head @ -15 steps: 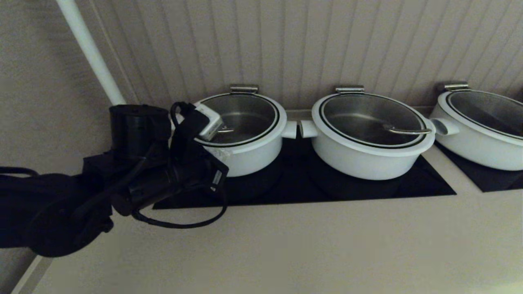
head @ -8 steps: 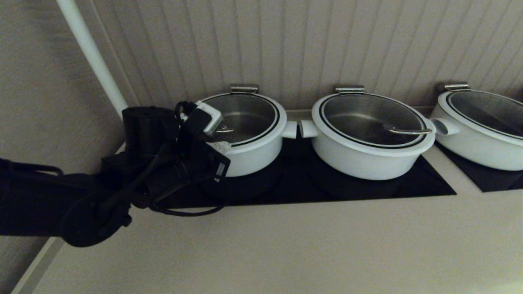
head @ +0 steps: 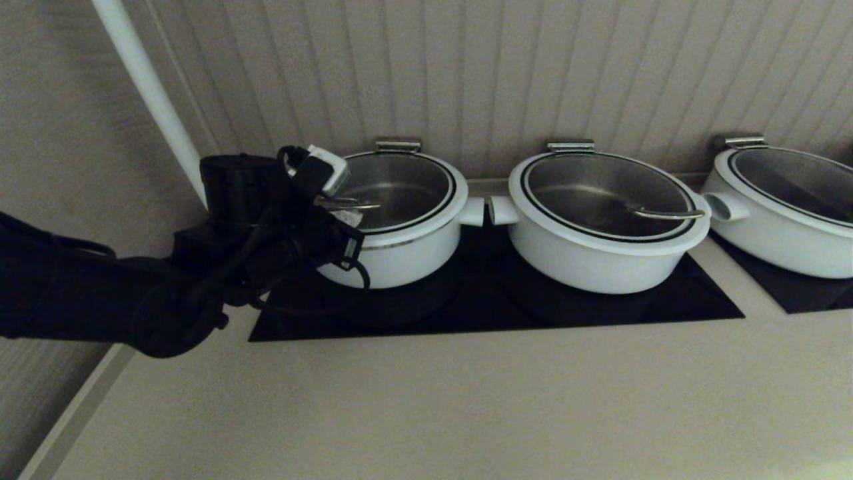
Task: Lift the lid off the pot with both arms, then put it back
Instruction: Open the food pot lid a small opening with the left arm
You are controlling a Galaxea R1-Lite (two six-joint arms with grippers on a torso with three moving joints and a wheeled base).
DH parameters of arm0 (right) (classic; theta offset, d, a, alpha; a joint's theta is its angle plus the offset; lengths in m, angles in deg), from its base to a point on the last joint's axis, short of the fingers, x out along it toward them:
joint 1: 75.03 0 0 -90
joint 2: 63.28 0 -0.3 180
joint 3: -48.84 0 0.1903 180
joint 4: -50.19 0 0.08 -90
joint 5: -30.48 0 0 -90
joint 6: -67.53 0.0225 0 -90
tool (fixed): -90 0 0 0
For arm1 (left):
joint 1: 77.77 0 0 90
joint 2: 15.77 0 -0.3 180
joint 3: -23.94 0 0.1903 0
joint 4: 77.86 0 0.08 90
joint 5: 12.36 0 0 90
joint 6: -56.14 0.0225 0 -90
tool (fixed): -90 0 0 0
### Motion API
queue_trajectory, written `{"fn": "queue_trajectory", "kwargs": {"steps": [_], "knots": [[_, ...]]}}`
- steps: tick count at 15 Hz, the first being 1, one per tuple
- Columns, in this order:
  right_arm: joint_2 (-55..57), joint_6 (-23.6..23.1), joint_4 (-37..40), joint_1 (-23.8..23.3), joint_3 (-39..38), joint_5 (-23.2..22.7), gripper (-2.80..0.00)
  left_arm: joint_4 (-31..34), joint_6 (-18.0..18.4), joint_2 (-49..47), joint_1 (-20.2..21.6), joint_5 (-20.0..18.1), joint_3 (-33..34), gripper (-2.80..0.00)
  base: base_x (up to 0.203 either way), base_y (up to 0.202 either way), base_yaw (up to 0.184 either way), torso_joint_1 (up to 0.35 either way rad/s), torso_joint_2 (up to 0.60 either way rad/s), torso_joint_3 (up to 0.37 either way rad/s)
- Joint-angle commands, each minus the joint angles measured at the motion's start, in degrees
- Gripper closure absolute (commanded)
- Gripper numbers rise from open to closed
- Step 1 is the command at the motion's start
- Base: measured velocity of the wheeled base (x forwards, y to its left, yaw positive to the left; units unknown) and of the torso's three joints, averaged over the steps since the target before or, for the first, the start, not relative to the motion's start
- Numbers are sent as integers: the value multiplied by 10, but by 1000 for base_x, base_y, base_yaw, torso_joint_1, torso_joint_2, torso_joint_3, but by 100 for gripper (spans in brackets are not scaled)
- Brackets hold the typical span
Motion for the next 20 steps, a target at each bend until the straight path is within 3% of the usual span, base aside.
{"fn": "queue_trajectory", "kwargs": {"steps": [1,20], "knots": [[1,0,0,0,0,0,0,-4,1,-8,9,1,-6,0,0,0,0,0,0,0],[1,-4,0,0,0,-2,0,26,3,-18,14,-1,-109,0,0,0,0,0,0,0]]}}
